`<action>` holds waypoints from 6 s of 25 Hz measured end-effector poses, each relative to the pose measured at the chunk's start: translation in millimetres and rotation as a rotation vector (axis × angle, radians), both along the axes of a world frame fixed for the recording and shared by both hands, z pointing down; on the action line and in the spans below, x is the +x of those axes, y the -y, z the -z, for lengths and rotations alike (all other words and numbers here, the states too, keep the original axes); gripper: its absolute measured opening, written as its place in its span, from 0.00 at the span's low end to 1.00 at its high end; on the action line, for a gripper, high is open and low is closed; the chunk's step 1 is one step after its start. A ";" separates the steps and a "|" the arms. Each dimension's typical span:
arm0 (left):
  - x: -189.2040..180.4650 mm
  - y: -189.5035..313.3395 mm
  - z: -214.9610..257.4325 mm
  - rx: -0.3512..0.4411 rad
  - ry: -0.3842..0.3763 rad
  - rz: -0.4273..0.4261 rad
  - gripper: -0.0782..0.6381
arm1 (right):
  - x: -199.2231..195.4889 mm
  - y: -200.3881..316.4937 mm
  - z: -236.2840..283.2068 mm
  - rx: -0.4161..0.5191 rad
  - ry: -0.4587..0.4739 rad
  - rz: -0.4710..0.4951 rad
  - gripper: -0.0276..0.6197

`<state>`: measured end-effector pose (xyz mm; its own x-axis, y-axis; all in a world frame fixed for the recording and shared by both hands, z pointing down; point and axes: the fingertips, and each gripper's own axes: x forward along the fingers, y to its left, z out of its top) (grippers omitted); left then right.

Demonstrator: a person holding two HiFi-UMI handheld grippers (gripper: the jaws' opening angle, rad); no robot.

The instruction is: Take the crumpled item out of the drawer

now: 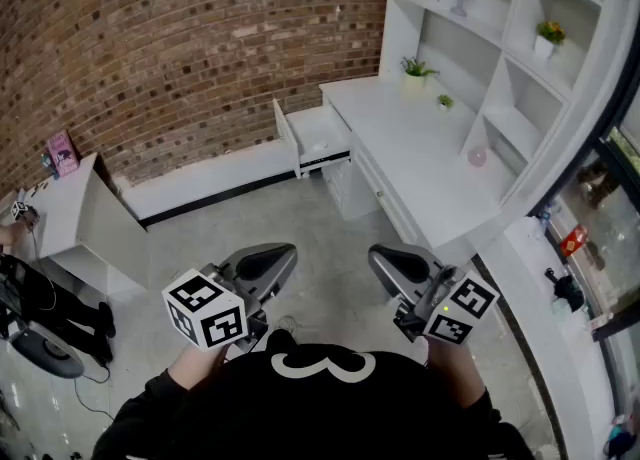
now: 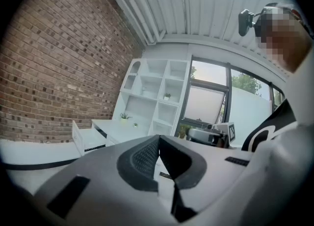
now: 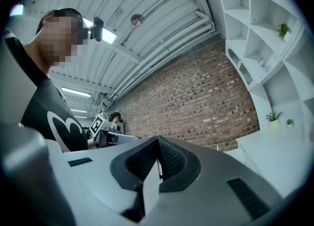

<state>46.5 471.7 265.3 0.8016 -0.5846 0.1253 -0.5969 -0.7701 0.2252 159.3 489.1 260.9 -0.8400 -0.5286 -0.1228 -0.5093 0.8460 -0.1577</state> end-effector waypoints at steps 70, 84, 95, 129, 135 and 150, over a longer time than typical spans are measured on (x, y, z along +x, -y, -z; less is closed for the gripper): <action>-178.0 511.2 -69.0 -0.191 -0.020 0.037 0.11 | -139.2 502.8 -66.9 -0.212 -0.125 -0.204 0.62; -193.4 554.0 -101.1 -0.221 0.000 0.063 0.11 | -143.1 550.4 -103.1 -0.264 -0.139 -0.229 0.62; -188.5 621.9 -117.2 -0.248 0.012 0.087 0.11 | -142.3 632.2 -145.1 -0.344 -0.173 -0.196 0.62; -167.3 850.6 -214.8 -0.447 0.079 0.094 0.11 | -87.5 842.1 -479.3 -0.891 -0.744 -0.138 0.61; -179.4 856.5 -221.4 -0.444 0.083 0.112 0.11 | -92.7 839.2 -508.6 -0.908 -0.905 -0.027 0.61; -184.3 873.9 -229.8 -0.483 0.116 0.088 0.11 | -76.0 835.0 -549.5 -1.008 -1.169 0.019 0.60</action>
<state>-137.8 -402.2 495.0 0.7163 -0.5026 0.4841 -0.6974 -0.5396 0.4717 83.3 -345.9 810.4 -0.2172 0.0262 0.9758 -0.7425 0.6445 -0.1826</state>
